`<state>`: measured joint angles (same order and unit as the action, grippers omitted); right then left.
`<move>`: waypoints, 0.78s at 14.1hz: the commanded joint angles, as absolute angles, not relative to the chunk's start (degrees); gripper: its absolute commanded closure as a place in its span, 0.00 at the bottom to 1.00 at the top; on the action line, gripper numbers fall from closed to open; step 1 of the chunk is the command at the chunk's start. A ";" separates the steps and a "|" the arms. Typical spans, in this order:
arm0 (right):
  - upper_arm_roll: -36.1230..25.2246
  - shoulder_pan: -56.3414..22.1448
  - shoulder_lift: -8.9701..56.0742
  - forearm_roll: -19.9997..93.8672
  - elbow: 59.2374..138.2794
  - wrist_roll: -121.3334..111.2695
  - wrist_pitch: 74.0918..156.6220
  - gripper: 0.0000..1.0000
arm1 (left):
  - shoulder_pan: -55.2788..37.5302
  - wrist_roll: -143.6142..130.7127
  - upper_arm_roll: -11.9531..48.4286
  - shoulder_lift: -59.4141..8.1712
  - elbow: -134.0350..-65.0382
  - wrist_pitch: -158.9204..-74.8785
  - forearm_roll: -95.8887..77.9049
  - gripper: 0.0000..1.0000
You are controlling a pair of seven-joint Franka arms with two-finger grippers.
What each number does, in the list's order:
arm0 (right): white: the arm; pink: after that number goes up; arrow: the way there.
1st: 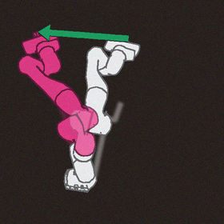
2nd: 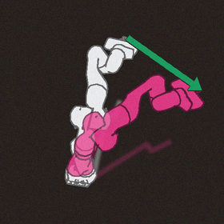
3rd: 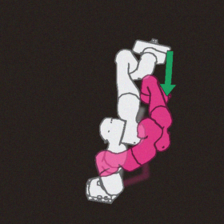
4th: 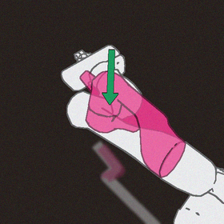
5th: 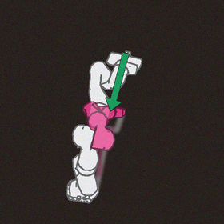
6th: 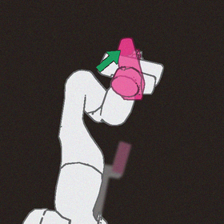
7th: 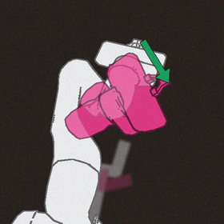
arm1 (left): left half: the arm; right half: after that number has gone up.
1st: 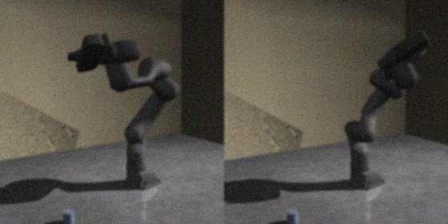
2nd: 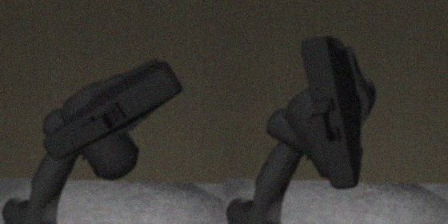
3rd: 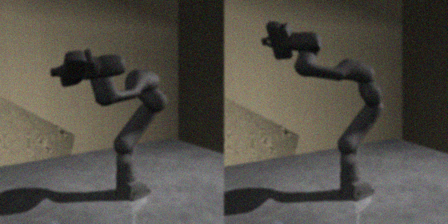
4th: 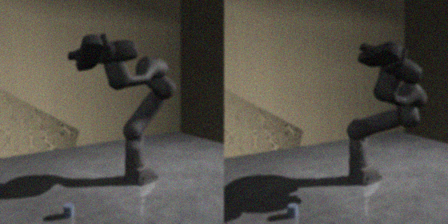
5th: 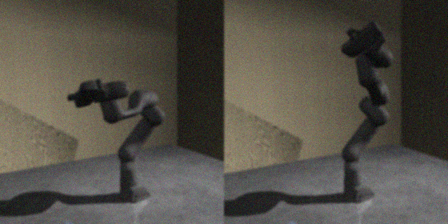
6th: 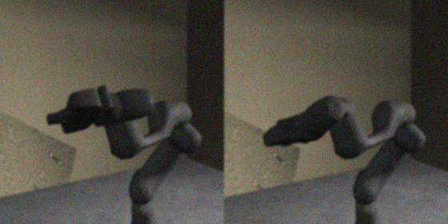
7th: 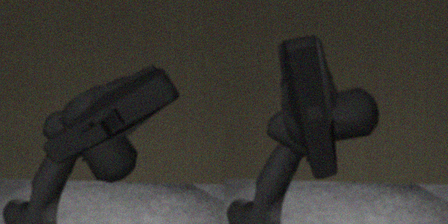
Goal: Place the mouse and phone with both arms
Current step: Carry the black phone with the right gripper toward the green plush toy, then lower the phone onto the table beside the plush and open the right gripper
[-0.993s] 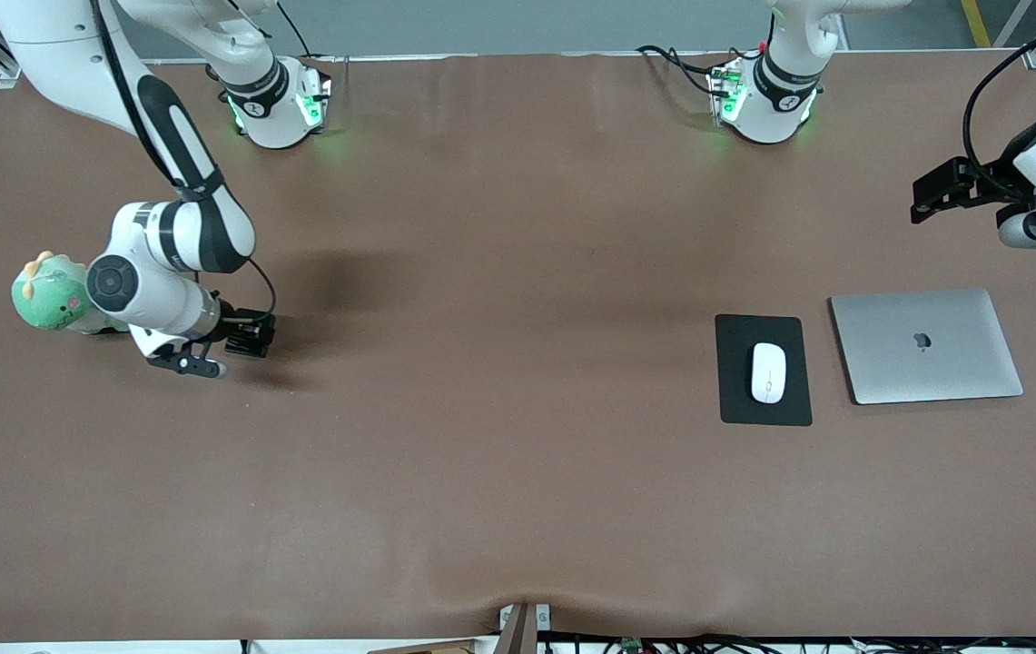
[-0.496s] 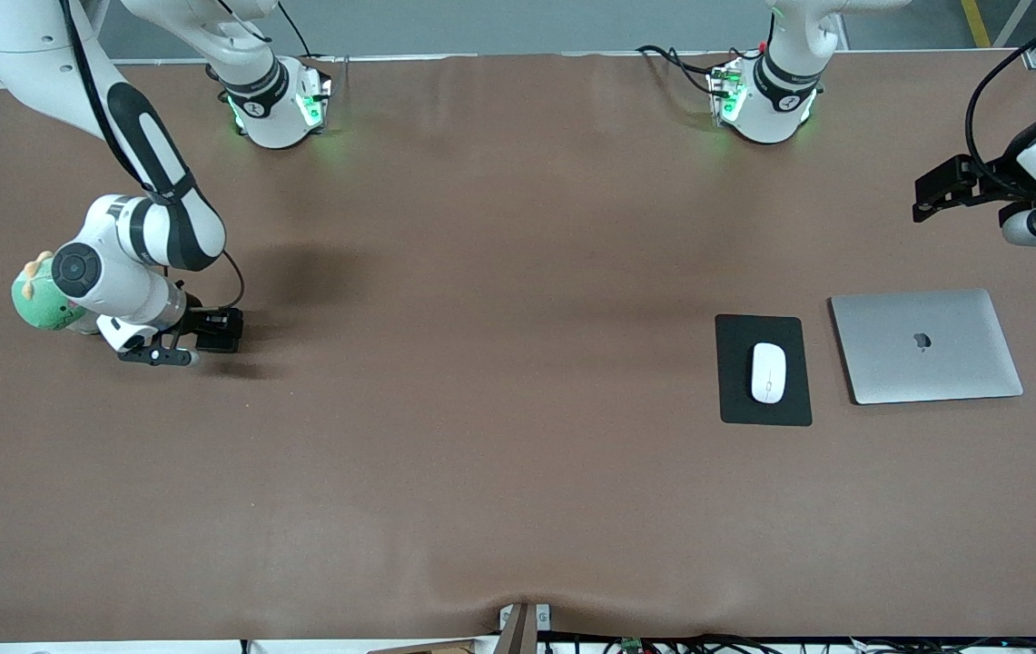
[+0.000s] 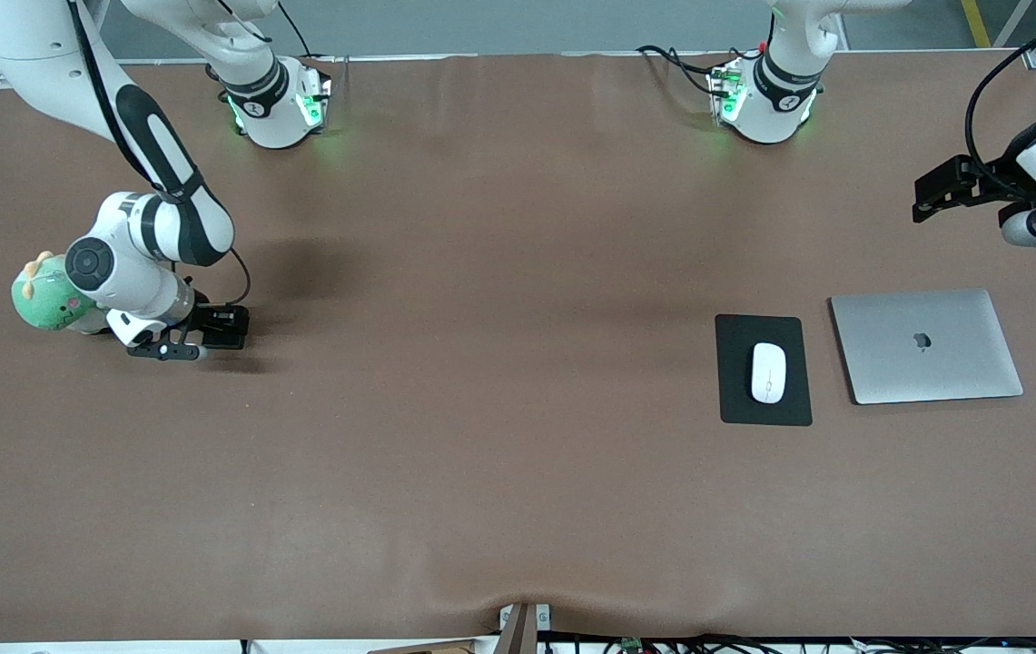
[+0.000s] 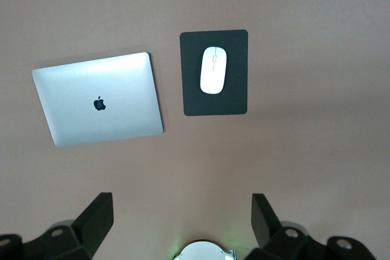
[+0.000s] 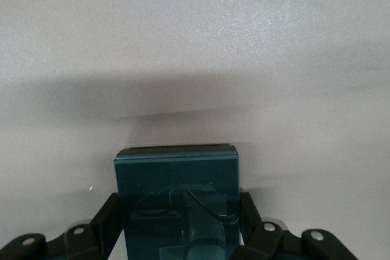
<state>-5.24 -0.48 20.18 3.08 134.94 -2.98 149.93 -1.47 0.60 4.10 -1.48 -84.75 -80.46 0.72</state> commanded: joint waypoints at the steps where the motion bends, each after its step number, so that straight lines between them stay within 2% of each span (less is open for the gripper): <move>1: -4.57 0.44 19.42 2.37 135.44 -3.52 149.94 0.00 | -1.58 -0.60 4.48 -0.97 -84.29 -79.54 -0.18 0.00; 6: -4.48 0.35 18.29 2.37 134.12 -4.30 148.55 0.00 | -1.14 -1.06 4.22 -1.14 -84.37 -79.45 -0.18 0.00; 8: -4.31 -0.26 15.83 2.37 132.46 -4.49 141.98 0.00 | -1.14 -0.88 4.04 -1.14 -84.46 -79.45 -0.09 0.00; 11: -4.13 -0.70 12.31 2.46 127.11 -4.13 127.05 0.00 | -1.14 -0.70 4.04 -1.14 -84.46 -79.19 -0.09 0.00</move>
<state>-4.49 -0.77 15.87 3.07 129.27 -4.02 134.58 -1.39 -1.14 4.08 -1.48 -84.76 -80.30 0.72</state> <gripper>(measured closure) 0.000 0.000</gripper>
